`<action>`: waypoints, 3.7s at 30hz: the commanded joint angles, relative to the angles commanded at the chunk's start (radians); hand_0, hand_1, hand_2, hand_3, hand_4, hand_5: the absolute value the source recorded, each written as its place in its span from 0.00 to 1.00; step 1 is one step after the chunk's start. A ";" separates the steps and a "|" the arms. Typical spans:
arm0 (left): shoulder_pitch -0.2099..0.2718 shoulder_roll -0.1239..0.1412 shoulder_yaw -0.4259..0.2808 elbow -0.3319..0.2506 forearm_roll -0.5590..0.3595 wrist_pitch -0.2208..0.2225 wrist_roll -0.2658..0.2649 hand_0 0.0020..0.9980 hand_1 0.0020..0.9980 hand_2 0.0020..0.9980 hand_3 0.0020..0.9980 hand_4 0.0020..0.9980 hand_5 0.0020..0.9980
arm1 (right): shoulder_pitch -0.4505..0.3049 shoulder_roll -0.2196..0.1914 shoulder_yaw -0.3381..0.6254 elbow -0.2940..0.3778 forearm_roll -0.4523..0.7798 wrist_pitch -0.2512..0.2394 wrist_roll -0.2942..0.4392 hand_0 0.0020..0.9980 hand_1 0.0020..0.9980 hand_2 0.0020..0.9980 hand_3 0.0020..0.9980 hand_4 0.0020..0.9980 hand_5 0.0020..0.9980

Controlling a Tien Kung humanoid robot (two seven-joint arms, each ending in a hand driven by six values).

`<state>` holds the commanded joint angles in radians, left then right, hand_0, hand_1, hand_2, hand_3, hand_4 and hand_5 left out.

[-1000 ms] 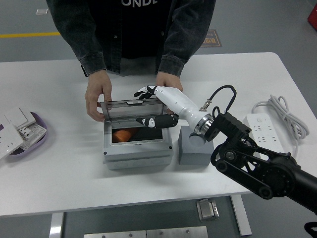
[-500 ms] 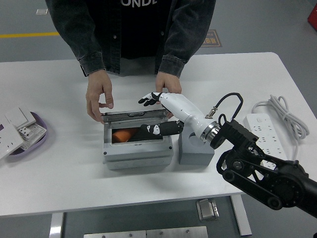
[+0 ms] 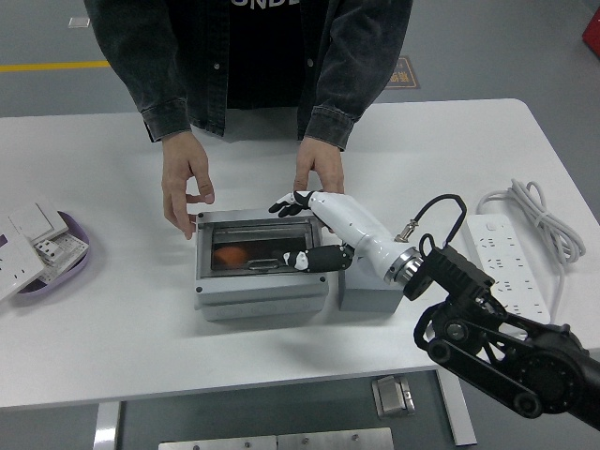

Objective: Pick up the cylinder from the cube,place it in the box,flap close box

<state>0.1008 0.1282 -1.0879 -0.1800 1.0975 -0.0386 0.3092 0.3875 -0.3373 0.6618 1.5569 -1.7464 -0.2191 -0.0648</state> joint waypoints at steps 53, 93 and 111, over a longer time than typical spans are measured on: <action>0.009 -0.015 -0.046 0.000 0.039 0.013 0.019 0.61 0.62 0.58 0.63 0.68 0.20 | -0.360 0.147 0.757 -0.071 0.477 0.058 0.289 0.70 0.67 0.68 0.67 0.73 0.27; 0.009 -0.023 -0.101 -0.006 0.114 0.014 0.043 0.61 0.62 0.58 0.64 0.68 0.20 | -0.338 0.206 0.753 -0.166 0.603 0.024 0.444 0.63 0.63 0.63 0.64 0.74 0.21; 0.006 -0.024 -0.102 -0.006 0.116 0.015 0.043 0.61 0.62 0.58 0.64 0.68 0.20 | -0.346 0.208 0.756 -0.174 0.612 0.036 0.455 0.60 0.61 0.63 0.64 0.72 0.18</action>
<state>0.1065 0.1040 -1.1899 -0.1859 1.2131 -0.0235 0.3527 0.0410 -0.1290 1.4178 1.3830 -1.1340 -0.1828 0.3898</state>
